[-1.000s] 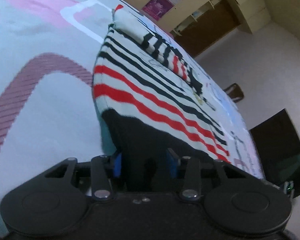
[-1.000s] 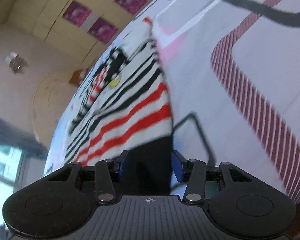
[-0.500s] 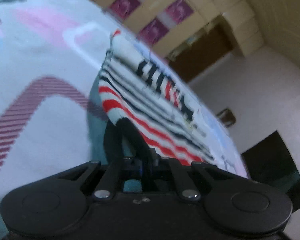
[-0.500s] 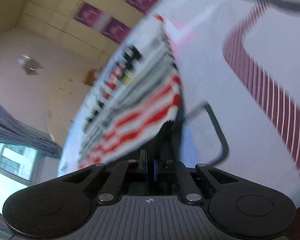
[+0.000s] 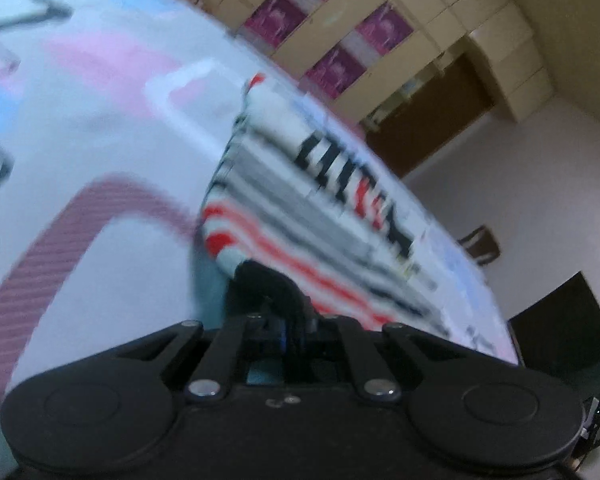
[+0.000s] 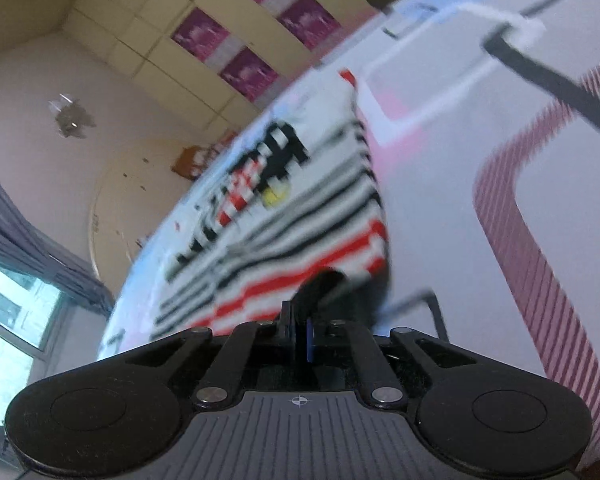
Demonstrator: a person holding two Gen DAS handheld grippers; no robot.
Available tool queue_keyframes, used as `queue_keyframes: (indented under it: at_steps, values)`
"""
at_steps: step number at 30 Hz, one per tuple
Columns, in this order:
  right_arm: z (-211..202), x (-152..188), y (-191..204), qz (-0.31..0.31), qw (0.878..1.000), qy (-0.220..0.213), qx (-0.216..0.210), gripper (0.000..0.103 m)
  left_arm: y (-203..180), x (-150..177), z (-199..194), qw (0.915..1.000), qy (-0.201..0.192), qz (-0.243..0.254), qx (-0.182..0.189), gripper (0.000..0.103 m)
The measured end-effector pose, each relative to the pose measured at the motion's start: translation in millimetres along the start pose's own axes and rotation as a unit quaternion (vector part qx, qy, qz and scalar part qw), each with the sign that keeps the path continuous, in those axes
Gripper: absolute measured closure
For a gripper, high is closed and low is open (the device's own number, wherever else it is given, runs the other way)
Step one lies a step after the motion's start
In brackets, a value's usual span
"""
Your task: Fold small clothes
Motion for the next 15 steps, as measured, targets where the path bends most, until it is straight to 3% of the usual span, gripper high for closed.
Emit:
queue_keyframes:
  at_steps: [8, 15]
  values:
    - [28.5, -100.3, 52.1, -0.027, 0.996, -0.071, -0.040, 0.099, -67.6, -102.7, 4.9, 0.9945, -0.079, 0.020, 0.066, 0.097]
    - [86.9, -202.4, 78.6, -0.025, 0.993, -0.104, -0.051, 0.099, -102.8, -190.7, 73.9, 0.9914, -0.095, 0.031, 0.085, 0.097]
Point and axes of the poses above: each gripper's, at about its wrist camera, not at the fingertips, and z roughly the way its jaws point, y to its left, x to its underside, the point moved 7 cm from there along z, roughly the way its jaws point, and after that the axes turned 4 degrees about -x, right-handed, at the moved point
